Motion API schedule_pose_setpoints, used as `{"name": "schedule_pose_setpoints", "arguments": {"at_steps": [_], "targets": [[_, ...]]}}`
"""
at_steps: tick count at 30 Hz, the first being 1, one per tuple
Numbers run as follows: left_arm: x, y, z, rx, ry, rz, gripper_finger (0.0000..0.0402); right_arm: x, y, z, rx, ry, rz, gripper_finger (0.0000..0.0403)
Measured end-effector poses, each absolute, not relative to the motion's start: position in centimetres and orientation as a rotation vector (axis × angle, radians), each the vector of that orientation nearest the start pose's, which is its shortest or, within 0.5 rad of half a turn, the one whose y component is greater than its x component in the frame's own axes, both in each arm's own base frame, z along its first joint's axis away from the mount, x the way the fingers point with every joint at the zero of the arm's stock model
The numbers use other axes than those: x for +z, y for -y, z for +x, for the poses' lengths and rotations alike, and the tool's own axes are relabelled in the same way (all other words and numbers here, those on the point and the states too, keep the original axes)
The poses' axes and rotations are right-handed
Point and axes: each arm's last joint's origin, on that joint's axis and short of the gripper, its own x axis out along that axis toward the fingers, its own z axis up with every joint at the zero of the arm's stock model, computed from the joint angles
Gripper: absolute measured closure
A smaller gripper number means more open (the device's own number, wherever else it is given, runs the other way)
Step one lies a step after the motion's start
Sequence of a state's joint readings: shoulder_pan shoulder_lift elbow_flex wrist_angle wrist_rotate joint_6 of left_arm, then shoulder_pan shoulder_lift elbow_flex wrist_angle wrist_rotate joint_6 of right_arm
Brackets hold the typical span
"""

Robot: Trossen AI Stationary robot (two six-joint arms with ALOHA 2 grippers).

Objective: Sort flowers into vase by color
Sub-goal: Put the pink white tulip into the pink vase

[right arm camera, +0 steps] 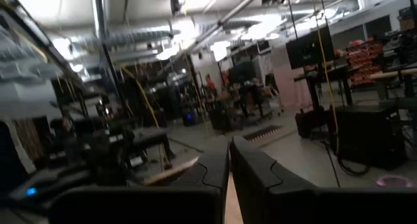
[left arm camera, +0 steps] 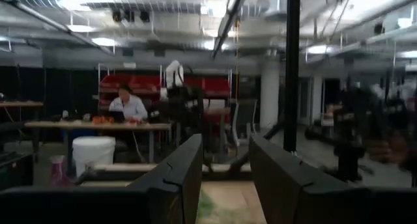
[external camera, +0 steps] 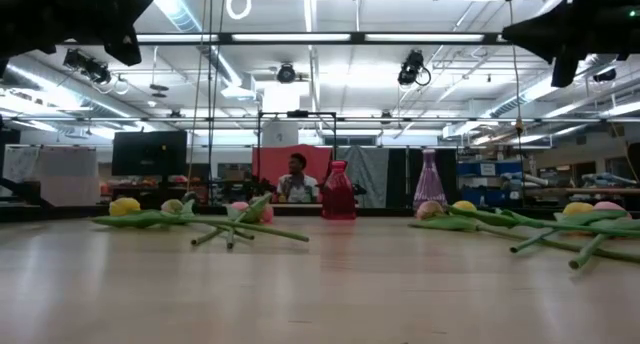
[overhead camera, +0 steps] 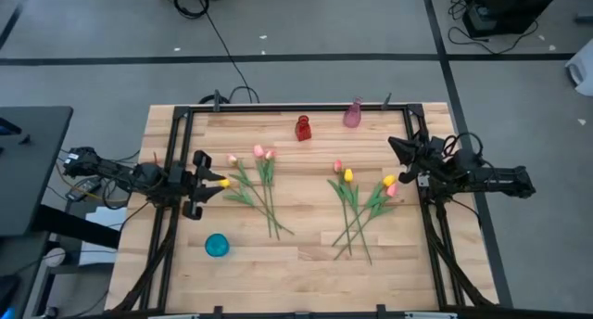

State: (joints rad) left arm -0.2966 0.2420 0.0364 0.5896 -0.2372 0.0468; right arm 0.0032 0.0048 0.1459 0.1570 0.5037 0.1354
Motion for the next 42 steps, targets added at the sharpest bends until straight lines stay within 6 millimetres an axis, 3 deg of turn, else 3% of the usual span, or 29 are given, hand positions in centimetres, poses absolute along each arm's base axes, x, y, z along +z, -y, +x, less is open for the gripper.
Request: {"name": "schedule_pose_setpoints", "arguments": {"at_steps": [7, 13, 16, 19, 28, 35, 42], "targets": [[22.6, 1.9, 9.8, 0.054, 0.489, -0.191, 0.0271, 23.3, 1.4, 7.6, -0.493, 0.402, 0.233, 0.037], [25.8, 2.2, 11.8, 0.174, 0.317, -0.223, 0.0271, 23.5, 1.4, 7.7, -0.466, 0.451, 0.326, 0.037], [27.7, 2.8, 14.1, 0.206, 0.204, -0.211, 0.0271, 23.6, 1.1, 8.1, -0.353, 0.438, 0.312, 0.037], [27.9, 3.6, 17.0, 0.242, 0.066, -0.192, 0.0271, 23.6, 0.8, 8.6, -0.229, 0.407, 0.286, 0.037], [24.0, 6.1, 24.9, 0.258, -0.213, -0.28, 0.0271, 22.8, 0.7, 10.9, -0.228, 0.275, 0.185, 0.037], [23.4, 6.8, 30.6, 0.27, -0.267, -0.448, 0.0271, 22.7, 0.7, 12.6, -0.252, 0.268, 0.09, 0.037], [21.4, 7.8, 37.8, 0.18, -0.379, -0.495, 0.0271, 23.3, 0.7, 12.4, -0.262, 0.325, 0.015, 0.037]]}}
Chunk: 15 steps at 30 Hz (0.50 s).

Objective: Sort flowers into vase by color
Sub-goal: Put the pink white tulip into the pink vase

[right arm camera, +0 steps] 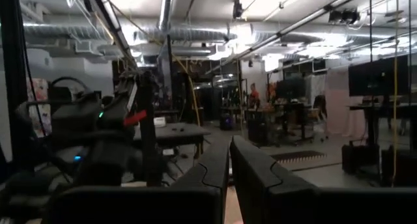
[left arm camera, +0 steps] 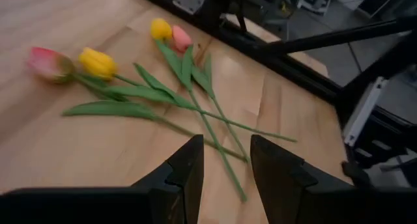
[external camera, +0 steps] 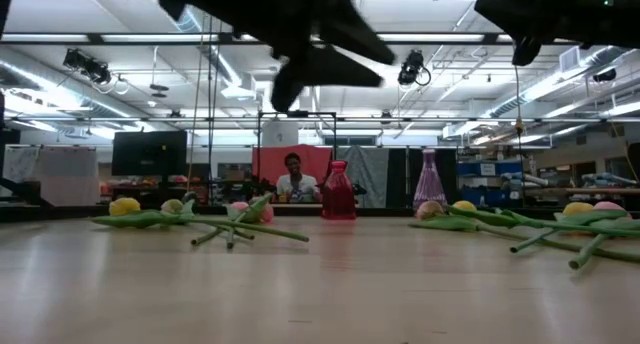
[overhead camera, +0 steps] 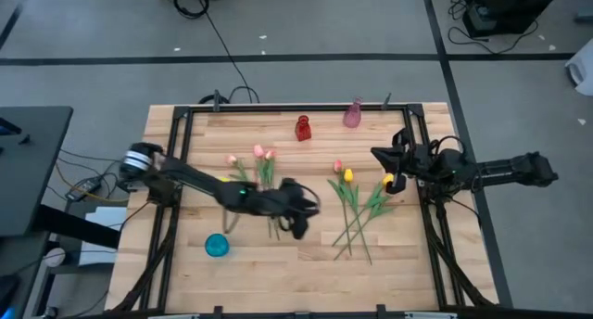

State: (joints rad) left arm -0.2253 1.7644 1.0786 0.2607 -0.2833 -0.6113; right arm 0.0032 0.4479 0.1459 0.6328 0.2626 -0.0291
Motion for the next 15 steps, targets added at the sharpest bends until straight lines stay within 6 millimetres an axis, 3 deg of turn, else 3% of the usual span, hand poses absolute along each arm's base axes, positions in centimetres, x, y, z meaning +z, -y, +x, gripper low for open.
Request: {"name": "schedule_pose_setpoints", "arguments": {"at_steps": [4, 7, 11, 15], "targets": [[19.9, 7.6, 41.0, 0.173, -0.416, -0.532, 0.0271, 22.7, 0.6, 12.5, -0.238, 0.251, 0.012, 0.037], [18.8, 7.0, 41.8, 0.149, -0.488, -0.604, 0.0271, 21.6, 0.6, 12.7, -0.228, 0.14, 0.05, 0.037], [17.4, 6.1, 40.8, 0.239, -0.662, -0.663, 0.0271, 20.4, 0.7, 12.9, -0.247, 0.026, 0.075, 0.037], [17.8, 5.0, 38.4, 0.459, -0.815, -0.651, 0.0271, 20.7, 0.7, 12.9, -0.266, 0.049, 0.026, 0.037]]}}
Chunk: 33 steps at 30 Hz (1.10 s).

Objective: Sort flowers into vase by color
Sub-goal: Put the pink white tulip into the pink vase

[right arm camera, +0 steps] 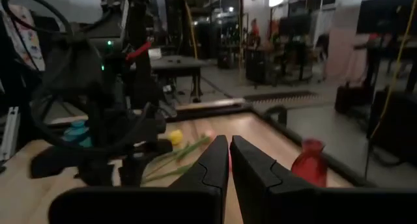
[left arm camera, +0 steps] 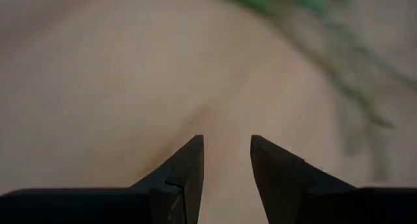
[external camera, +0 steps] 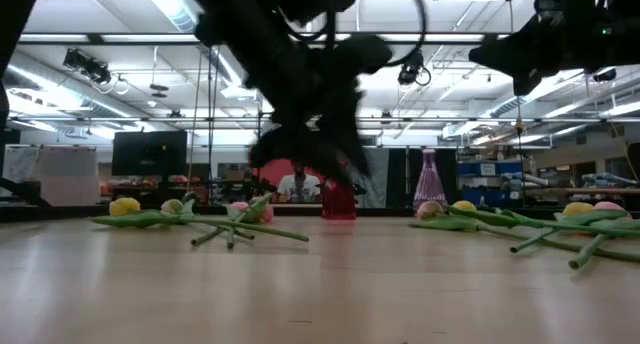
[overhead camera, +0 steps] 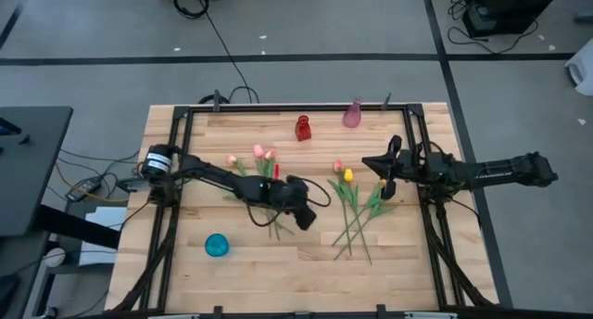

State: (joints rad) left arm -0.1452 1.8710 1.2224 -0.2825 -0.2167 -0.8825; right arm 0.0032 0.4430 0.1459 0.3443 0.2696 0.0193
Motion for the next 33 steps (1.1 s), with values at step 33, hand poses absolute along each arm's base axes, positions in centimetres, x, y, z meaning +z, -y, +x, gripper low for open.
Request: {"name": "schedule_pose_setpoints", "arguments": {"at_steps": [33], "targets": [[16.3, 2.3, 33.5, 1.047, -0.932, -0.687, 0.0242, 21.2, 2.1, 13.6, -0.159, 0.099, -0.141, 0.035]]}}
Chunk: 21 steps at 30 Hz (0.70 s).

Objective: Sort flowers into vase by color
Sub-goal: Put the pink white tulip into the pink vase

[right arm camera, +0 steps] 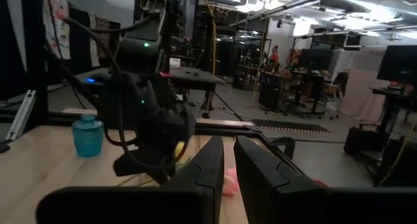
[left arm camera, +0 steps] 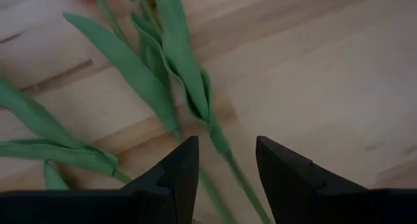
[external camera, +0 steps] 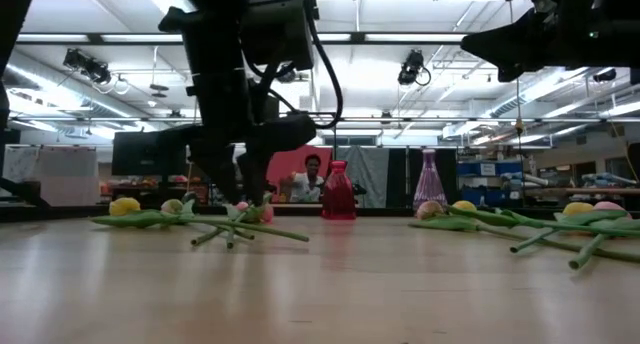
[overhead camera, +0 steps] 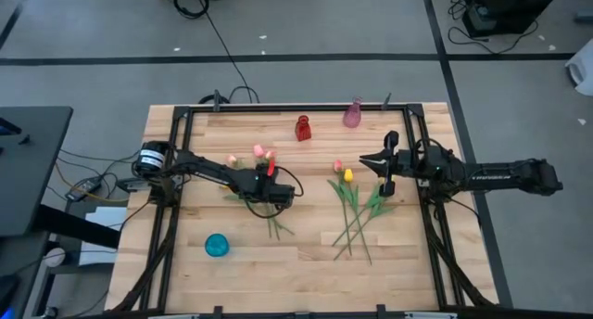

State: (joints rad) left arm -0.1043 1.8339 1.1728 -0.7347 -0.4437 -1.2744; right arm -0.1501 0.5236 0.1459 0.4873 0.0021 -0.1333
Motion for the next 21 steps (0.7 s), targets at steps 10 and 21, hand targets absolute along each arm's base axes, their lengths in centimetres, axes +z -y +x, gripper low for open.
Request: {"name": "schedule_pose_setpoints", "arguments": {"at_steps": [10, 21], "targets": [[16.0, 2.0, 33.7, 1.069, -0.915, -0.734, 0.0265, 21.5, 2.4, 13.7, -0.096, 0.141, -0.145, 0.035], [14.1, 1.5, 34.0, 1.046, -1.017, -0.635, 0.0358, 21.2, 2.5, 13.8, -0.1, 0.118, -0.124, 0.0351]]}}
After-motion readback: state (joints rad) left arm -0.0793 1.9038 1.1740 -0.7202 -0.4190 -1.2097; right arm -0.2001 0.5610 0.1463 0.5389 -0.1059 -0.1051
